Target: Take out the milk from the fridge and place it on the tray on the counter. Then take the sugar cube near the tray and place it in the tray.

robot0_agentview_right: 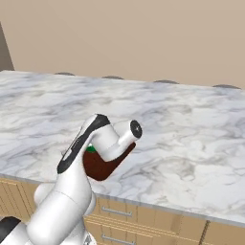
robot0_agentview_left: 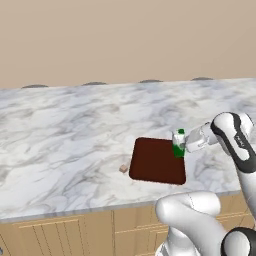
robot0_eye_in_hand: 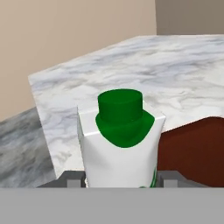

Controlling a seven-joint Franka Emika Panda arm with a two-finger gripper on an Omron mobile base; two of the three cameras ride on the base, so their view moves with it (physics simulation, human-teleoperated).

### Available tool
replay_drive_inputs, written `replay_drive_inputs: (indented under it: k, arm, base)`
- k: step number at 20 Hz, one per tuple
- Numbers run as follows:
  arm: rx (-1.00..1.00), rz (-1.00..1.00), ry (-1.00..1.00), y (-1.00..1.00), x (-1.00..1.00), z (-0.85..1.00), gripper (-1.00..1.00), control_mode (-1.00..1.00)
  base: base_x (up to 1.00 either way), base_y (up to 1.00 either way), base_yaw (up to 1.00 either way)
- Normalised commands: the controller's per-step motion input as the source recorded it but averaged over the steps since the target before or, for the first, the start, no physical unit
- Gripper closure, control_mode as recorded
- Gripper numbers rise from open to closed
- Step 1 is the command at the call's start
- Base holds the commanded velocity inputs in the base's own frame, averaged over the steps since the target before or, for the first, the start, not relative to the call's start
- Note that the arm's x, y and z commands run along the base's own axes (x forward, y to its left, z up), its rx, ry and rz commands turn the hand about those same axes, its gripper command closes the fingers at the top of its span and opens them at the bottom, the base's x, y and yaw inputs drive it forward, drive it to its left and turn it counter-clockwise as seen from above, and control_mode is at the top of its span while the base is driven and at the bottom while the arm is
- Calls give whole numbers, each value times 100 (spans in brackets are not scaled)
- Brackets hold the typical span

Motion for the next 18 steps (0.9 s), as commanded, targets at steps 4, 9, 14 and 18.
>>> replay_drive_inputs:
  k: [4, 9, 14, 18]
  arm:
    - [0, 3, -7, -1, 35, -29, 100, -100]
    - [0, 5, -9, -3, 24, -29, 100, -100]
    - [0, 3, -2, -8, 20, -16, 100, -100]
    - [0, 3, 0, -1, 20, -23, 100, -100]
  base:
    - [0, 0, 0]
    - [0, 0, 0]
    - [0, 0, 0]
    - [0, 0, 0]
